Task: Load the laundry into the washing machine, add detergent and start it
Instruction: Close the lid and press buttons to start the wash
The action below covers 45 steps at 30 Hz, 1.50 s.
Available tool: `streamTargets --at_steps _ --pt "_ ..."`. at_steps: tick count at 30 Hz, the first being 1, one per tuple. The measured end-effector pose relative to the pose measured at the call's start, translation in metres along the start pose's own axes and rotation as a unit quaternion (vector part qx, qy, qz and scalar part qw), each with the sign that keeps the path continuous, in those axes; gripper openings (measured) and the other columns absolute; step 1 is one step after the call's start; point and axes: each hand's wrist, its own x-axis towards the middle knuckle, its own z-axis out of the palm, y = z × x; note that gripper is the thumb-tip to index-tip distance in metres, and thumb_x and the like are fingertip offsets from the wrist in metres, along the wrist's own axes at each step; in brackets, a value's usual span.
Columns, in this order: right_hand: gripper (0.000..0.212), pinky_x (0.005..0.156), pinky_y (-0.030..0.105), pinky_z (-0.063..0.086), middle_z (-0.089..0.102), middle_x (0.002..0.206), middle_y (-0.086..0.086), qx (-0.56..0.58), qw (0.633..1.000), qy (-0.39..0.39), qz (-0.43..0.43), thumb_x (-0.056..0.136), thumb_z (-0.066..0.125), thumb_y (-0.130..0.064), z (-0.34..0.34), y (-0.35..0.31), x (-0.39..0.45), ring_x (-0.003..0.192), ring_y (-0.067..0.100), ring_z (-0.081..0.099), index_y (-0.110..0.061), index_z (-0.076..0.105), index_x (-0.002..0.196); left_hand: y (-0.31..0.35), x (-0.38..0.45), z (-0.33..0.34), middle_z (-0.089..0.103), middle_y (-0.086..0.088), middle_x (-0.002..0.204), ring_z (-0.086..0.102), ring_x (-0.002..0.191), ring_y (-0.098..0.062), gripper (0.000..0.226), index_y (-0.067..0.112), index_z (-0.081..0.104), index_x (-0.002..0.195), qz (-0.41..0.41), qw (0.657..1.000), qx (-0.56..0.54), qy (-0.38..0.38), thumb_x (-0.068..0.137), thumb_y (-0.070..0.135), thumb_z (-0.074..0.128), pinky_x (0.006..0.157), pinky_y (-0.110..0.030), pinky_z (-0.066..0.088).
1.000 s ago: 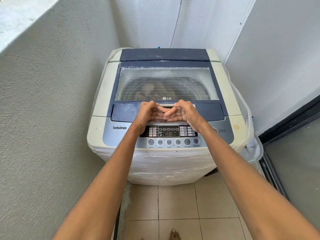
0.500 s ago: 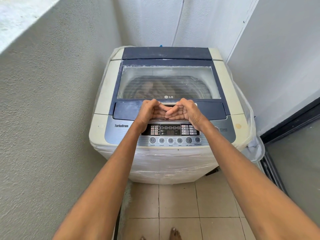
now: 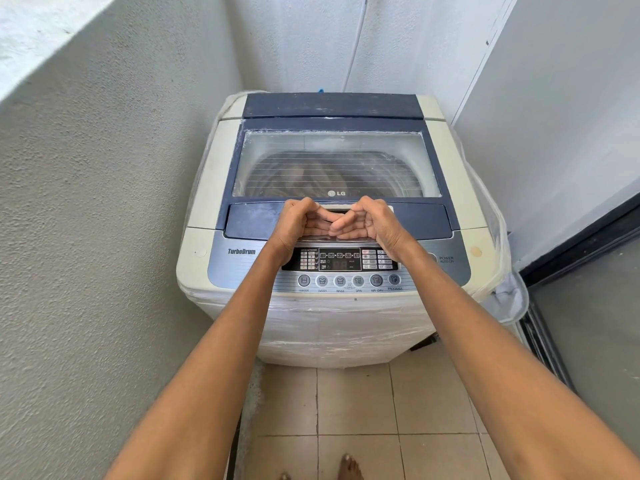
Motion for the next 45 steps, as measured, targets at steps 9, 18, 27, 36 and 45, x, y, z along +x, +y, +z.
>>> streamTargets --at_steps 9,18,27,36,45 --pt "0.048 0.077 0.031 0.059 0.071 0.087 0.026 0.005 1.0 -0.002 0.001 0.078 0.038 -0.025 -0.0001 0.0002 0.0008 0.085 0.034 0.07 0.013 0.068 0.083 -0.0003 0.0003 -0.0006 0.074 -0.014 0.076 0.07 0.07 -0.022 0.042 -0.003 0.071 0.078 0.002 1.0 0.001 -0.002 0.075 0.021 0.037 0.071 -0.026 0.058" --pt "0.049 0.077 0.032 0.058 0.068 0.093 0.03 -0.007 1.0 0.003 -0.002 0.091 0.027 -0.013 0.0003 0.0002 -0.0003 0.085 0.033 0.069 0.018 0.065 0.089 -0.001 0.0001 -0.0003 0.073 -0.014 0.075 0.07 0.071 -0.023 0.044 -0.005 0.071 0.08 0.001 1.0 0.01 0.005 0.074 0.023 0.037 0.073 -0.028 0.057" --pt "0.05 0.077 0.031 0.059 0.07 0.089 0.028 -0.006 1.0 0.004 0.001 0.092 0.027 -0.012 0.0005 0.0001 -0.0002 0.084 0.032 0.07 0.018 0.065 0.088 -0.0014 0.0001 -0.0007 0.074 -0.011 0.076 0.07 0.071 -0.021 0.042 -0.003 0.071 0.078 0.007 1.0 0.007 0.001 0.078 0.018 0.035 0.072 -0.026 0.058" --pt "0.049 0.076 0.03 0.058 0.072 0.085 0.022 -0.001 1.0 -0.001 0.002 0.091 0.027 -0.013 0.0001 -0.0001 0.0 0.082 0.029 0.071 0.016 0.066 0.086 -0.0005 0.0016 -0.0003 0.074 -0.013 0.078 0.07 0.071 -0.022 0.044 -0.005 0.07 0.078 -0.004 1.0 0.009 0.009 0.072 0.022 0.037 0.072 -0.027 0.058" --pt "0.048 0.076 0.03 0.059 0.072 0.085 0.022 0.005 1.0 -0.004 0.001 0.088 0.03 -0.015 0.0001 0.0014 0.0008 0.082 0.03 0.071 0.015 0.067 0.084 0.0005 0.0006 0.0007 0.074 -0.012 0.073 0.07 0.068 -0.021 0.042 -0.003 0.07 0.076 -0.002 1.0 0.001 0.007 0.072 0.022 0.037 0.069 -0.025 0.058"
